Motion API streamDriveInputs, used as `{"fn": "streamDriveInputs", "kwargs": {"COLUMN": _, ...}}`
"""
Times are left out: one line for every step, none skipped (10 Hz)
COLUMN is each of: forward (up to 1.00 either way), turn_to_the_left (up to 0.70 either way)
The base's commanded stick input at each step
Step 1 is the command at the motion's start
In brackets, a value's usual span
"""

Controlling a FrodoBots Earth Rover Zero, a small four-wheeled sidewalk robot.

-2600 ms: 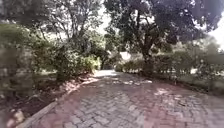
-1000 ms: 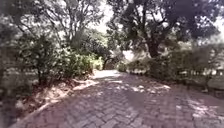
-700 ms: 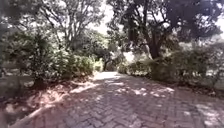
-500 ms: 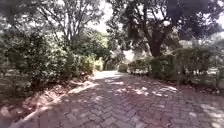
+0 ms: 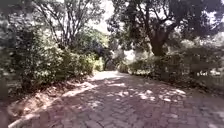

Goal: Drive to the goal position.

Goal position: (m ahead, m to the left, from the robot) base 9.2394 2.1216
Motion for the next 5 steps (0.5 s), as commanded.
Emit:
{"fn": "streamDriveInputs", "kwargs": {"forward": 0.70, "turn_to_the_left": 0.00}}
{"fn": "streamDriveInputs", "kwargs": {"forward": 0.70, "turn_to_the_left": 0.00}}
{"fn": "streamDriveInputs", "kwargs": {"forward": 0.70, "turn_to_the_left": 0.00}}
{"fn": "streamDriveInputs", "kwargs": {"forward": 0.70, "turn_to_the_left": -0.05}}
{"fn": "streamDriveInputs", "kwargs": {"forward": 0.70, "turn_to_the_left": -0.35}}
